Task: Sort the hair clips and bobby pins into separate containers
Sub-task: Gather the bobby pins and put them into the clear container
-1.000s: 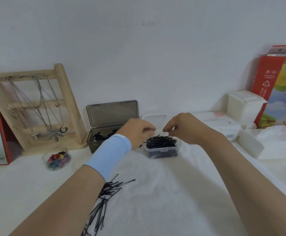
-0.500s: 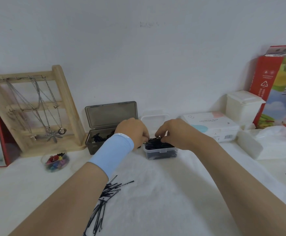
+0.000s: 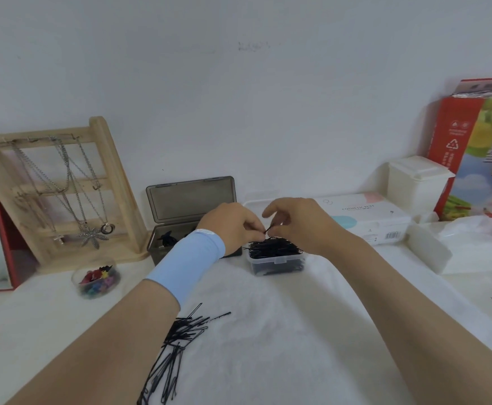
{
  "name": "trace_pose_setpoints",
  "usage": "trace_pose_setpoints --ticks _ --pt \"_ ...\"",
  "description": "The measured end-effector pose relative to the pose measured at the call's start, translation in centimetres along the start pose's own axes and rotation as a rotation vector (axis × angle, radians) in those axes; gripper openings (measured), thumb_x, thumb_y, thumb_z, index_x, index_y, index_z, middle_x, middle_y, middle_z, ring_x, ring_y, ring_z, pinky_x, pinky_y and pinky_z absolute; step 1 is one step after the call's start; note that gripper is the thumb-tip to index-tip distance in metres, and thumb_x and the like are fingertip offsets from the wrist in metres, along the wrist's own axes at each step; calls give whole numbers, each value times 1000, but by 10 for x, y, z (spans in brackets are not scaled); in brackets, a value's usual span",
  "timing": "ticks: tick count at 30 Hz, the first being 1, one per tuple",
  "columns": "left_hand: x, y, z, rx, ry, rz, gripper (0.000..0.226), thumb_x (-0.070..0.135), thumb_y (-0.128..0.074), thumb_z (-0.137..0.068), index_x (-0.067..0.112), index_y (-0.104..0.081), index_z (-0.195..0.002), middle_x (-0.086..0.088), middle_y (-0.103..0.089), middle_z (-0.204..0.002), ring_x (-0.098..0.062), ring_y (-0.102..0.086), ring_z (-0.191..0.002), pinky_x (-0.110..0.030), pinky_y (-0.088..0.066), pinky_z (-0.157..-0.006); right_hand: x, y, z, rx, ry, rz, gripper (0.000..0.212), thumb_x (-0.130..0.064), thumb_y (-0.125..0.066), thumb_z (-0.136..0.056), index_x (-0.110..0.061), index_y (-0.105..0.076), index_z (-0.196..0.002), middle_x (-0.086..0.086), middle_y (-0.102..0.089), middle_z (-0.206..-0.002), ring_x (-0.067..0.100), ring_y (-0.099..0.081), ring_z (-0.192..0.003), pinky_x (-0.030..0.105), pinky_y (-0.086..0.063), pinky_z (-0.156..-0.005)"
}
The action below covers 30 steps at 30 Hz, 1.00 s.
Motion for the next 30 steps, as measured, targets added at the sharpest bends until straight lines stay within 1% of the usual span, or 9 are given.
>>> trace_pose_setpoints --ticks 4,7,10,14,20,23,26,28,30 --pt "1 3 3 -3 -8 -46 8 44 -69 -85 41 -74 -91 21 -68 -92 -6 -62 -92 -33 -52 -88 3 7 0 -5 -29 89 11 -20 -74 -81 -30 -79 -80 -18 -68 -70 -5 -58 -61 17 -44 -61" --pt "-3 5 8 -68 -2 -306 21 49 -61 -90 41 -72 -106 18 -66 -107 -10 -57 -100 -28 -42 -83 19 13 1 -41 -109 166 7 -27 -74 -81 -32 -78 -83 -17 -70 -83 1 -61 -77 22 -50 -70" --pt "-3 2 11 -91 -5 -441 22 45 -58 -93 42 -73 -108 18 -69 -108 -13 -59 -103 -26 -36 -81 27 10 0 -77 -97 194 13 -29 -71 -86 -36 -75 -96 -19 -64 -96 -2 -56 -82 18 -40 -71" --pt "-2 0 11 -86 8 -377 18 34 -61 -92 38 -75 -101 17 -70 -103 -11 -61 -99 -27 -47 -80 22 0 -1 -113 -64 198 12 -29 -71 -87 -37 -76 -93 -24 -64 -91 -1 -58 -77 13 -39 -65" --pt "-10 28 16 -73 15 -321 16 29 -56 -96 34 -71 -98 21 -60 -85 -10 -59 -88 -28 -45 -76 25 -5 0 -147 -72 174 17 -20 -69 -90 -33 -78 -96 -25 -62 -80 5 -62 -79 9 -38 -61" --pt "-15 39 17 -40 36 -160 14 28 -57 -96 33 -70 -95 20 -62 -88 -7 -60 -87 -27 -45 -78 24 7 -1 -98 -72 133 17 -21 -66 -93 -33 -76 -98 -28 -60 -82 6 -63 -84 13 -42 -69" --pt "-1 19 16 -41 7 -46 12 27 -61 -94 32 -71 -92 17 -65 -90 -6 -61 -87 -27 -49 -85 27 19 -3 -41 -101 54 19 -18 -64 -93 -33 -75 -94 -21 -67 -90 7 -65 -87 20 -48 -78" --pt "8 -6 13 -66 -17 -62 13 28 -61 -93 34 -73 -93 16 -66 -96 -9 -60 -93 -29 -49 -90 28 22 -3 -26 -112 42 21 -17 -62 -93 -34 -74 -92 -16 -71 -95 7 -66 -88 22 -48 -82" --pt "17 -21 10 -15 -80 -80 20 27 -57 -96 33 -74 -105 12 -63 -109 -13 -55 -108 -30 -44 -98 27 23 -1 -36 -111 56 21 -17 -62 -93 -33 -75 -92 -15 -71 -96 5 -65 -91 20 -48 -84"
Point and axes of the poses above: each hand's wrist, its own z-axis away from the middle knuckle, its own y-axis out of the back of the hand, x = y × z, the point moved 9 cm from there along -z, towards the middle knuckle
